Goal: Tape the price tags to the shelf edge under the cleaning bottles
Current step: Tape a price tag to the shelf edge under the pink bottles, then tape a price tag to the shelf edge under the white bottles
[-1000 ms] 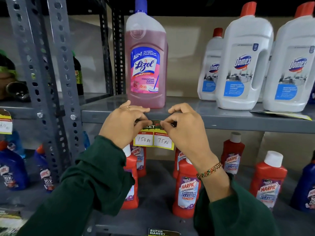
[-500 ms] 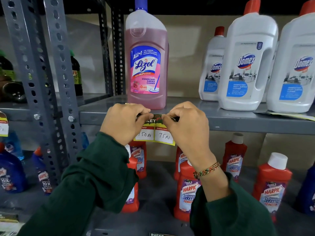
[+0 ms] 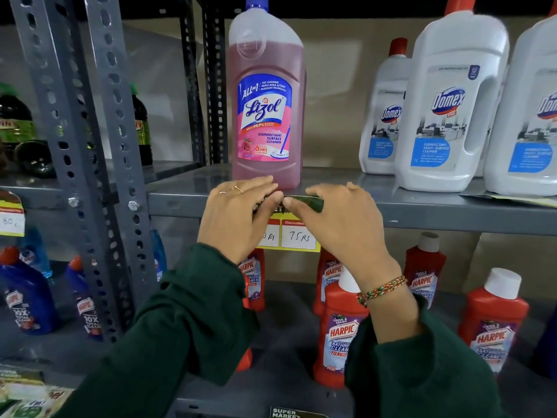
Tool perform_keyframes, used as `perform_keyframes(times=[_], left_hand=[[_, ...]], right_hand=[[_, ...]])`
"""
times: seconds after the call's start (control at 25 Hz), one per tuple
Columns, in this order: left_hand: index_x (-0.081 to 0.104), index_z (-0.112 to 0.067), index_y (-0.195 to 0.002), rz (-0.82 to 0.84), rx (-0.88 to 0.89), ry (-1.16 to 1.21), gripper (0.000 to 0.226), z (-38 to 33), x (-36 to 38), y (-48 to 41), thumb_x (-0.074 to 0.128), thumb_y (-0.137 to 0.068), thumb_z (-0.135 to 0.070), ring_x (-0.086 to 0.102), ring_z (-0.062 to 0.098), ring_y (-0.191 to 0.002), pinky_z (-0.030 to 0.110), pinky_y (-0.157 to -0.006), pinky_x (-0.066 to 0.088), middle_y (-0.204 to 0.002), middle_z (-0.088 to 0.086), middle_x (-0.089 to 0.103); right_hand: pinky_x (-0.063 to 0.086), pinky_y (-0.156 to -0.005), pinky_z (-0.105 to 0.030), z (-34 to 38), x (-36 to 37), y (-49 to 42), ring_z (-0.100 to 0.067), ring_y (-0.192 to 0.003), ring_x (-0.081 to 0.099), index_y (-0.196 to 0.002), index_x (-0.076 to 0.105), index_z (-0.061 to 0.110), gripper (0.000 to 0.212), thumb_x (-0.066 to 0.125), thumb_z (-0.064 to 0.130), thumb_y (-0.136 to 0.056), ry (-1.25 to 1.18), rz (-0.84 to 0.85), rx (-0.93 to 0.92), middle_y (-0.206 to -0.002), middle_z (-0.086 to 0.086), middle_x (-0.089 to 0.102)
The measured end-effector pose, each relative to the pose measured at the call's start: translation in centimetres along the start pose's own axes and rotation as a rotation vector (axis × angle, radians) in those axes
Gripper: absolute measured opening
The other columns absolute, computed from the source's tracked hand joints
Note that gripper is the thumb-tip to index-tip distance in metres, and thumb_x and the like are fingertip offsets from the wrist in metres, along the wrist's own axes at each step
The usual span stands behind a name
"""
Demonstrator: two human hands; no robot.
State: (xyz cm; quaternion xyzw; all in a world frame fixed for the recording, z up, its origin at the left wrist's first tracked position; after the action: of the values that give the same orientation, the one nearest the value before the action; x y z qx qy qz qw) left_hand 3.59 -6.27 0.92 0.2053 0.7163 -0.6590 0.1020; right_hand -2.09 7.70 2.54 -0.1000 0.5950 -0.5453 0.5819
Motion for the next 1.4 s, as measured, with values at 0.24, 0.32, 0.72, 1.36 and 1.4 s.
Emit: perform_keyframes(times=[0.24, 0.32, 0.72, 1.36, 1.4], left_hand=[[0.070, -0.019, -0.084, -0.118, -0.081, -0.123, 0.026, 0.7, 0.0, 0.6, 0.049, -0.089, -0.033, 0.064, 0.023, -0.084, 0.044, -0.084, 0.041, -0.083, 0.000, 0.074], [0.068, -0.017, -0.085, -0.099, -0.096, -0.060, 0.022, 0.8, -0.2, 0.4, 0.050, -0.089, -0.030, 0.063, 0.023, -0.080, 0.043, -0.083, 0.042, -0.083, -0.001, 0.074], [0.049, -0.011, -0.123, -0.075, -0.096, 0.035, 0.043, 0.7, -1.8, 0.1, 0.039, -0.088, 0.013, 0.061, 0.019, -0.088, 0.026, -0.075, 0.049, -0.102, 0.011, 0.066], [0.064, -0.010, -0.079, 0.111, 0.103, -0.159, 0.042, -20.2, 13.9, -4.5, 0.031, -0.090, -0.034, 0.061, 0.031, -0.066, 0.039, -0.060, 0.042, -0.072, 0.011, 0.071], [0.064, -0.011, -0.077, 0.097, 0.088, -0.195, 0.039, -20.4, 14.2, -4.4, 0.034, -0.091, -0.032, 0.061, 0.030, -0.065, 0.038, -0.059, 0.039, -0.071, 0.010, 0.071]], right_hand=[[0.048, -0.072, -0.040, -0.8, 0.2, -0.3, -0.032, -0.095, 0.061, -0.097, 0.067, 0.024, 0.035, 0.051, 0.052, -0.084, -0.019, 0.033, 0.051, -0.101, -0.005, 0.073], [0.047, -0.073, -0.038, -0.9, 0.0, -0.6, -0.033, -0.097, 0.059, -0.099, 0.067, 0.025, 0.030, 0.050, 0.046, -0.087, -0.010, 0.064, 0.047, -0.105, -0.005, 0.072], [0.048, -0.092, -0.044, -1.7, -0.5, -0.9, -0.032, -0.107, 0.056, -0.113, 0.058, 0.016, 0.035, 0.038, 0.003, -0.087, -0.195, 0.281, -0.003, -0.117, -0.011, 0.065], [0.028, -0.090, -0.049, -22.2, -12.3, -1.7, -0.038, -0.114, 0.028, -0.088, 0.043, 0.008, 0.013, 0.031, 0.009, -0.085, 0.387, 0.458, 0.275, -0.088, -0.014, 0.048], [0.027, -0.088, -0.049, -22.4, -12.4, -1.7, -0.036, -0.111, 0.028, -0.085, 0.040, 0.009, 0.009, 0.030, 0.008, -0.086, 0.346, 0.443, 0.237, -0.084, -0.011, 0.046]])
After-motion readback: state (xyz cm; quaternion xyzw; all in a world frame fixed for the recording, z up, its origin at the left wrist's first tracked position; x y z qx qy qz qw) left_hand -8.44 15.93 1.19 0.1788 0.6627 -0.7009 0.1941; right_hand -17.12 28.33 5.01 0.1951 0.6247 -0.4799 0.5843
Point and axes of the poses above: each hand's wrist, its own y-axis away from the middle knuckle, its own x-axis out of the palm, z = x × y, the point moved 3 cm from there along -y, towards the middle knuckle
